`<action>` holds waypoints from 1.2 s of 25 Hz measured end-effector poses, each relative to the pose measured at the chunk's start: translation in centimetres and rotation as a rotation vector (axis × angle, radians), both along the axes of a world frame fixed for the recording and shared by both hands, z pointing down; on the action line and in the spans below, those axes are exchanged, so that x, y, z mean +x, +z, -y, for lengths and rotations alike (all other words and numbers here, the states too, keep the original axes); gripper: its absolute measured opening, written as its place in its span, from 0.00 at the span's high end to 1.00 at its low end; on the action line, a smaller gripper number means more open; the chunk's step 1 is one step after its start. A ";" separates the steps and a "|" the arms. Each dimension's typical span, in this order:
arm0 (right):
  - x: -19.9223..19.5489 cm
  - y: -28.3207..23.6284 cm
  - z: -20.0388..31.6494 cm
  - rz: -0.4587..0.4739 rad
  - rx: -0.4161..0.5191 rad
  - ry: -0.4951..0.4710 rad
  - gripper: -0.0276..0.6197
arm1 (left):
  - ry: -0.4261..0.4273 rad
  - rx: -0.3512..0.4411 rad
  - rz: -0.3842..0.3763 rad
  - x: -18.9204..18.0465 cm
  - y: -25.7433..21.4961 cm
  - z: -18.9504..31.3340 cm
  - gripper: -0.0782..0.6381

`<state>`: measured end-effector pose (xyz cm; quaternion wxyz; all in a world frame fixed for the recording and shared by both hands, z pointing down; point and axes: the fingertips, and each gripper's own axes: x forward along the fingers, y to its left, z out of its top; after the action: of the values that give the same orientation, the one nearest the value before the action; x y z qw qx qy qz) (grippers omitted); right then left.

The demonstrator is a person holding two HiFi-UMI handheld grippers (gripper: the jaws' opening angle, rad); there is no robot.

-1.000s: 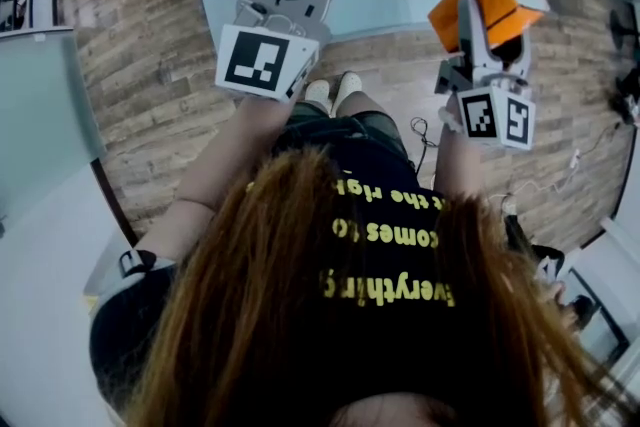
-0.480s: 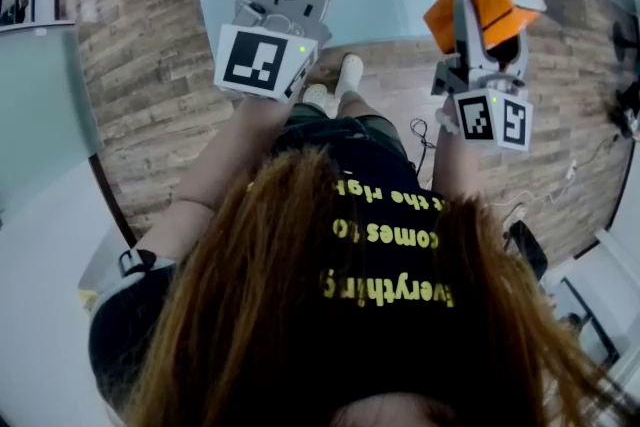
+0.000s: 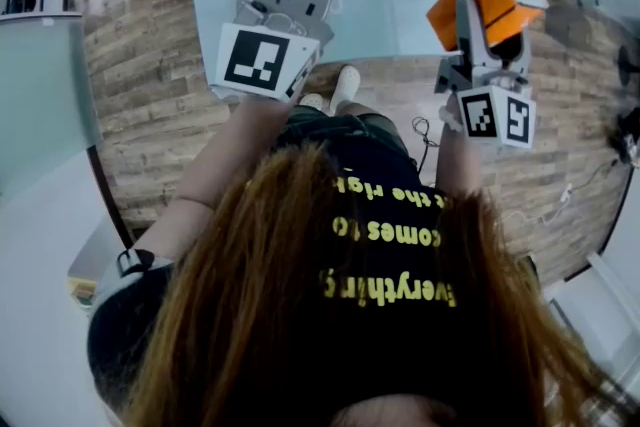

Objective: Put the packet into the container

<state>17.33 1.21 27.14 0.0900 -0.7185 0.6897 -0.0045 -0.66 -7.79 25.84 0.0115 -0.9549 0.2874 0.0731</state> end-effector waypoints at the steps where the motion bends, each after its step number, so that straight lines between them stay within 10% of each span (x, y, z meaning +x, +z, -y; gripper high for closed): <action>1: 0.6 -0.1 0.3 0.000 0.002 -0.007 0.40 | -0.006 0.000 0.002 0.5 -0.1 0.2 0.89; 30: 7.5 0.2 3.7 0.087 0.034 -0.144 0.40 | -0.069 0.035 0.023 8.4 -1.0 0.7 0.89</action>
<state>24.78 -2.45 27.37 0.1315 -0.6646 0.7349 -0.0305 7.72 -8.53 24.88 0.0341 -0.9449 0.3188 0.0667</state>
